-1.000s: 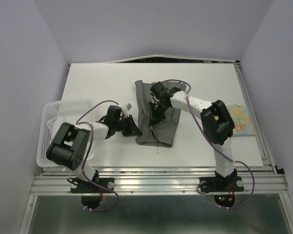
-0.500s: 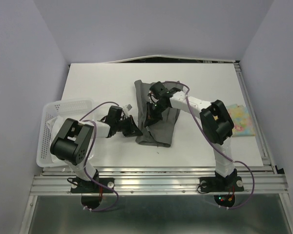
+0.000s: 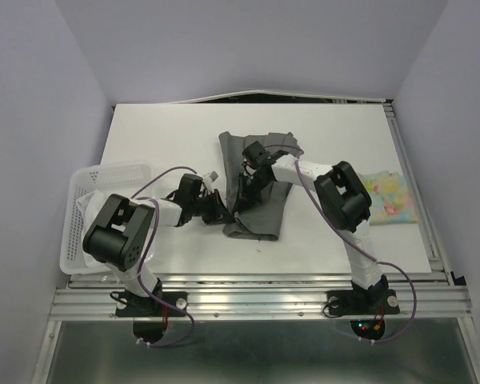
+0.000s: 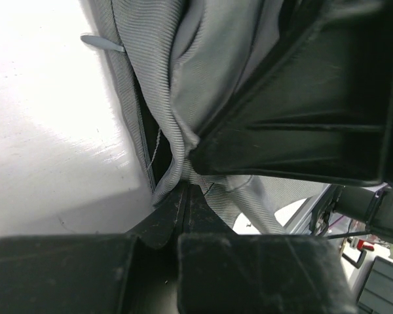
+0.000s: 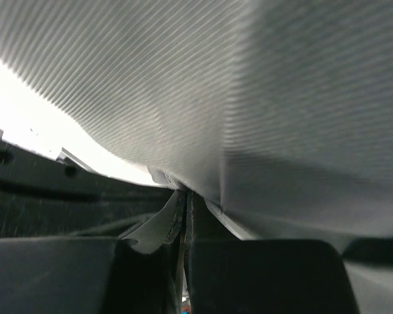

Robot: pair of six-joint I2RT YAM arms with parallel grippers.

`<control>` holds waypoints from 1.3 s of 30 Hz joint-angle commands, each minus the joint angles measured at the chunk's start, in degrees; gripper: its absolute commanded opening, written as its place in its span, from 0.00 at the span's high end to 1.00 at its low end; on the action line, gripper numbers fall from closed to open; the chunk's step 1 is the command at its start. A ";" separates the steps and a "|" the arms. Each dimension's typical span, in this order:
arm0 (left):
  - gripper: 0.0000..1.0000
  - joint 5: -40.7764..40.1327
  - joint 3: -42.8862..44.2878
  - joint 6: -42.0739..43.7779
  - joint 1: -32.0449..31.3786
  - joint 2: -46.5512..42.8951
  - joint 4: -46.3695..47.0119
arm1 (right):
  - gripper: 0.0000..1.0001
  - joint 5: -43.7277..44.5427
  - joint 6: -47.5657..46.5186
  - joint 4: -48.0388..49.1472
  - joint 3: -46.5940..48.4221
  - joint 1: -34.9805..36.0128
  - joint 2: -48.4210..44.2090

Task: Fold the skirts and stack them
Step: Fold the skirt

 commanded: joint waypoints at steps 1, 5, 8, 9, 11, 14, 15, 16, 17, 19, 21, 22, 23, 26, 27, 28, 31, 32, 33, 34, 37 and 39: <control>1.00 -1.28 -0.03 0.51 -0.51 -0.81 -0.30 | 0.99 -1.86 2.87 5.24 2.07 0.25 0.90; 1.00 -1.02 0.68 1.65 -0.51 -2.99 -2.40 | 1.00 -1.76 2.26 5.68 0.49 0.25 2.39; 0.90 -1.45 1.20 3.31 -0.42 -7.48 -6.26 | 0.99 -1.07 1.30 6.65 -3.38 0.25 3.36; 0.86 -1.98 2.34 4.45 0.45 -9.58 -8.28 | 0.99 -0.37 0.42 6.65 -4.69 0.25 3.97; 0.83 -1.55 3.83 7.52 2.29 -10.99 -15.55 | 0.99 -0.10 -0.55 6.65 -5.40 0.25 4.85; 0.78 -3.46 7.70 13.75 3.88 -15.46 -24.70 | 0.94 -0.27 -2.75 6.83 -5.58 0.25 7.04; 0.78 -3.39 8.06 14.48 3.97 -16.79 -25.52 | 0.93 -0.53 -3.10 6.83 -5.32 0.25 7.66; 0.77 -2.69 7.97 14.92 4.06 -17.94 -25.88 | 0.92 -0.88 -4.06 6.74 -4.97 0.25 8.19; 0.76 -0.07 7.88 15.18 4.06 -20.04 -25.18 | 0.89 -1.06 -4.50 6.83 -4.27 0.25 9.15; 0.75 2.40 7.62 14.84 3.71 -21.55 -23.17 | 0.86 -1.33 -5.03 6.83 -3.83 0.25 9.86; 0.75 4.34 6.66 13.35 2.14 -22.43 -19.65 | 0.74 -1.24 -5.39 6.83 -3.56 0.25 10.30; 0.75 4.17 6.48 13.08 1.43 -21.48 -18.77 | 0.73 -1.33 -5.48 6.74 -3.39 0.25 10.39; 0.75 4.52 6.13 12.38 0.82 -20.77 -17.46 | 0.69 -1.33 -5.48 6.74 -3.21 0.25 10.39; 0.79 5.66 4.81 9.31 0.28 -17.25 -14.29 | 0.58 -1.24 -5.39 6.74 -2.60 0.25 9.87; 0.79 5.67 4.37 8.60 0.02 -16.03 -13.06 | 0.58 -1.41 -5.13 6.65 -2.42 0.25 9.69; 0.81 4.97 4.37 8.42 -0.15 -15.23 -12.88 | 0.58 -1.50 -4.95 6.65 -2.24 0.25 9.51; 0.88 4.87 4.02 7.37 -0.24 -12.51 -12.26 | 0.59 -2.64 -4.07 6.65 -1.37 -1.06 9.25; 0.92 4.35 3.84 6.84 -0.24 -11.20 -12.17 | 0.60 -2.99 -4.07 6.74 -0.93 -1.85 9.16; 0.94 3.83 3.32 6.75 -0.24 -10.57 -12.17 | 0.60 -3.78 -4.07 6.74 -0.40 -1.86 8.99; 0.95 3.12 2.97 6.49 -0.16 -9.52 -12.34 | 0.62 -4.14 -4.24 6.65 0.82 -2.81 8.72; 0.99 0.66 2.35 5.35 -0.16 -7.15 -12.78 | 0.62 -5.19 -4.86 6.65 4.16 -4.75 7.67; 1.00 0.22 2.35 4.91 -0.24 -5.92 -12.87 | 0.60 -6.68 -6.95 6.65 6.36 -6.50 6.96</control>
